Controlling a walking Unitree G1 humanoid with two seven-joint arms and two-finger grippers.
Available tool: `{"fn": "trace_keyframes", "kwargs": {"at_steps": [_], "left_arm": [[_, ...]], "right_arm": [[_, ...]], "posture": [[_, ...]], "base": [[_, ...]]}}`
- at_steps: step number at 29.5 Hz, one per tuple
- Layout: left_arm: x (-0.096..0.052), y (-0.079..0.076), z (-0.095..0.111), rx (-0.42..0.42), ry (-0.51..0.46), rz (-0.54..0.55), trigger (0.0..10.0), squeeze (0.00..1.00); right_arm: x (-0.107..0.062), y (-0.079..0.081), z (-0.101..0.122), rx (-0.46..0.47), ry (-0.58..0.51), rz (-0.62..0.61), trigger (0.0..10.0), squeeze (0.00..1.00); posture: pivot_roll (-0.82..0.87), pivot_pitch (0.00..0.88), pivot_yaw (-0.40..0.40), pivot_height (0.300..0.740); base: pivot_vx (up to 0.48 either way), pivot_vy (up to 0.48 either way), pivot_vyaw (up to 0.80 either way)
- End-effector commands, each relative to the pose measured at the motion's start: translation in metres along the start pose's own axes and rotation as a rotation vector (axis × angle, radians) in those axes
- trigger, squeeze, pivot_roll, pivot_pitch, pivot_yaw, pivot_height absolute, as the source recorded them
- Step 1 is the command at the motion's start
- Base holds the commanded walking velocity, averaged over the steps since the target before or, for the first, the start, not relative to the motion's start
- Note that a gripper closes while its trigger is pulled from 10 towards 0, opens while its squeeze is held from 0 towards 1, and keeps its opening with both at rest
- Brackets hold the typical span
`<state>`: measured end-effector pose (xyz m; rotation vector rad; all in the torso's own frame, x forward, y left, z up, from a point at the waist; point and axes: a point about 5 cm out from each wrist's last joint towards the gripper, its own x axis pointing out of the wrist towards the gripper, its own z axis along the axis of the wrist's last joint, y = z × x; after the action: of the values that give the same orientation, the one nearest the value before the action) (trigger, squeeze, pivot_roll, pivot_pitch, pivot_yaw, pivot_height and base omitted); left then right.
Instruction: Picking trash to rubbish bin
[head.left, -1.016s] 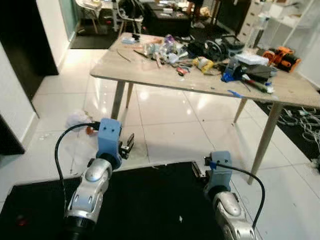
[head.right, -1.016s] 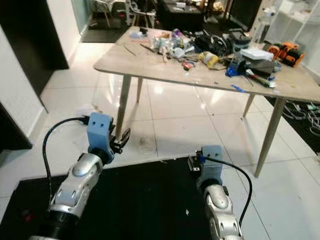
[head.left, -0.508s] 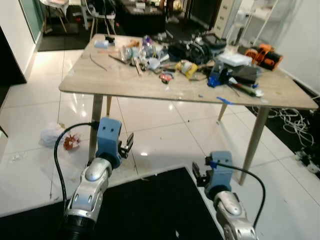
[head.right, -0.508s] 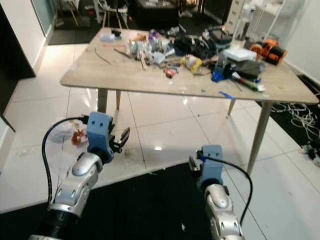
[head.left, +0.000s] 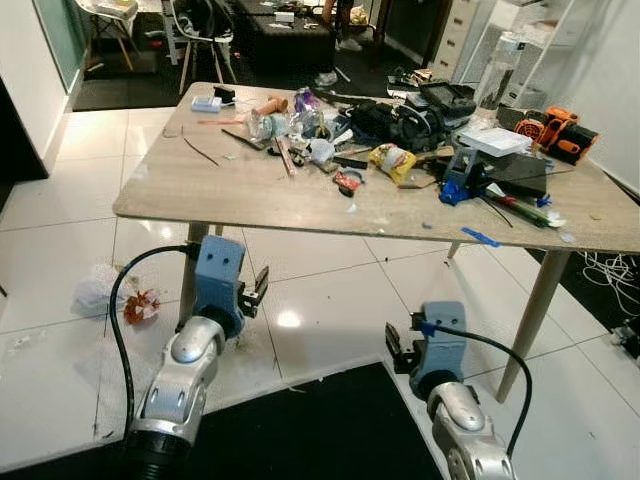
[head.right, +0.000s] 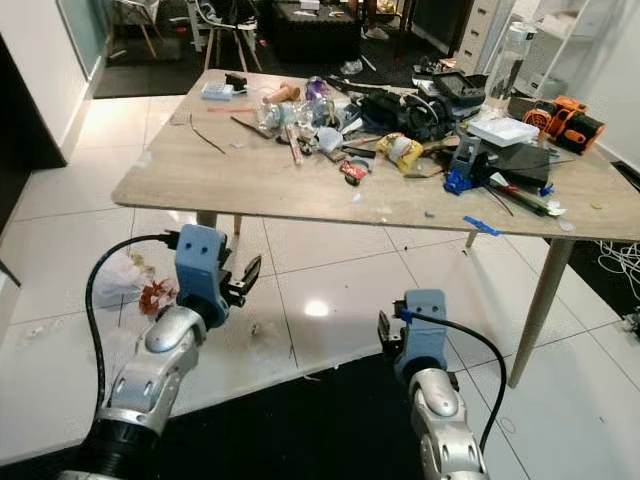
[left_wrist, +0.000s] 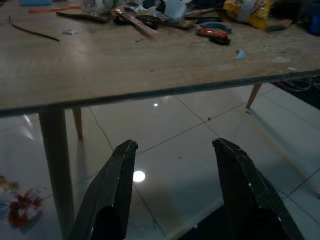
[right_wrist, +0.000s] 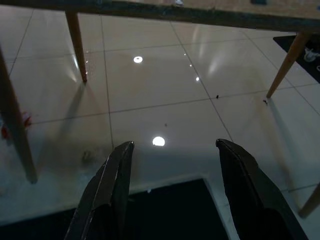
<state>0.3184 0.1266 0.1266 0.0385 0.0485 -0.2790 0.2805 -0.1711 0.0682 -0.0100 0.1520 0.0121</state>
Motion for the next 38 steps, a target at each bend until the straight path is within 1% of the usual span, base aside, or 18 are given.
{"fn": "trace_keyframes", "kwargs": {"at_steps": [1, 7, 15, 18, 19, 20, 21, 24, 26, 27, 28, 29, 31, 32, 38], "left_arm": [[0.0, -0.004, -0.004, 0.003, 0.017, -0.013, 10.0, 0.0], [-0.001, -0.005, -0.004, 0.003, 0.018, -0.013, 10.0, 0.0], [-0.001, -0.005, -0.003, 0.003, 0.015, -0.016, 10.0, 0.0], [0.0, -0.005, -0.002, 0.002, 0.013, -0.017, 10.0, 0.0], [0.0, -0.005, -0.002, 0.002, 0.013, -0.017, 10.0, 0.0], [0.0, -0.006, -0.002, 0.001, 0.013, -0.017, 10.0, 0.0], [0.0, -0.006, -0.002, 0.001, 0.013, -0.017, 10.0, 0.0], [-0.001, -0.006, -0.001, -0.005, 0.009, -0.015, 10.0, 0.0], [-0.002, -0.004, 0.002, -0.039, -0.013, -0.011, 10.0, 0.0], [-0.002, -0.003, 0.003, -0.056, -0.022, -0.01, 10.0, 0.0], [-0.002, -0.003, 0.003, -0.056, -0.022, -0.01, 10.0, 0.0], [-0.002, -0.001, 0.008, -0.063, -0.048, -0.004, 10.0, 0.0], [-0.002, 0.0, 0.01, -0.062, -0.055, -0.001, 10.0, 0.0], [0.0, 0.004, 0.016, -0.075, -0.074, 0.016, 10.0, 0.0], [0.001, 0.006, 0.02, -0.073, -0.087, 0.024, 10.0, 0.0]], "right_arm": [[-0.001, -0.003, -0.001, 0.0, 0.01, -0.011, 10.0, 0.0], [-0.001, -0.003, 0.0, 0.005, 0.006, -0.014, 10.0, 0.0], [0.001, -0.004, 0.004, 0.009, -0.012, -0.016, 10.0, 0.0], [0.003, -0.007, 0.014, 0.009, -0.052, -0.021, 10.0, 0.0], [0.003, -0.007, 0.014, 0.009, -0.052, -0.021, 10.0, 0.0], [0.004, -0.008, 0.021, 0.013, -0.079, -0.021, 10.0, 0.0], [0.004, -0.008, 0.021, 0.013, -0.079, -0.021, 10.0, 0.0], [0.007, -0.006, 0.041, 0.039, -0.161, 0.008, 10.0, 0.0], [0.009, -0.002, 0.064, 0.041, -0.243, 0.048, 10.0, 0.0], [0.009, -0.001, 0.07, 0.038, -0.266, 0.058, 10.0, 0.0], [0.009, -0.001, 0.07, 0.038, -0.266, 0.058, 10.0, 0.0], [0.012, -0.002, 0.08, 0.026, -0.295, 0.063, 10.0, 0.0], [0.013, -0.003, 0.082, 0.022, -0.299, 0.061, 10.0, 0.0], [0.015, -0.006, 0.085, 0.009, -0.298, 0.055, 10.0, 0.0], [0.017, -0.009, 0.082, -0.011, -0.281, 0.051, 10.0, 0.0]], "posture": [[-0.09, 0.068, -0.035, 0.74], [-0.09, 0.074, -0.034, 0.74], [-0.09, 0.077, -0.03, 0.74], [-0.1, 0.081, -0.028, 0.74], [-0.1, 0.081, -0.028, 0.74], [-0.1, 0.083, -0.028, 0.74], [-0.1, 0.083, -0.028, 0.74], [-0.1, 0.085, -0.028, 0.74], [-0.1, 0.086, -0.027, 0.74], [-0.1, 0.086, -0.027, 0.74], [-0.1, 0.086, -0.027, 0.74], [-0.1, 0.086, -0.028, 0.74], [-0.1, 0.087, -0.029, 0.74], [-0.1, 0.086, -0.03, 0.74], [-0.09, 0.087, -0.032, 0.74]], "base": [[0.386, 0.0, 0.0], [0.384, 0.0, 0.0], [0.385, 0.0, -0.75], [0.384, 0.0, 0.0], [0.382, 0.0, 0.0], [0.379, 0.0, 0.0], [0.379, 0.0, 0.0], [0.382, 0.0, 0.0], [0.384, 0.0, 0.0], [0.382, 0.0, 0.0], [0.382, 0.0, 0.0], [0.386, 0.0, 0.0], [0.386, 0.0, 0.0], [0.386, 0.0, 0.0], [0.386, 0.0, 0.0]]}}
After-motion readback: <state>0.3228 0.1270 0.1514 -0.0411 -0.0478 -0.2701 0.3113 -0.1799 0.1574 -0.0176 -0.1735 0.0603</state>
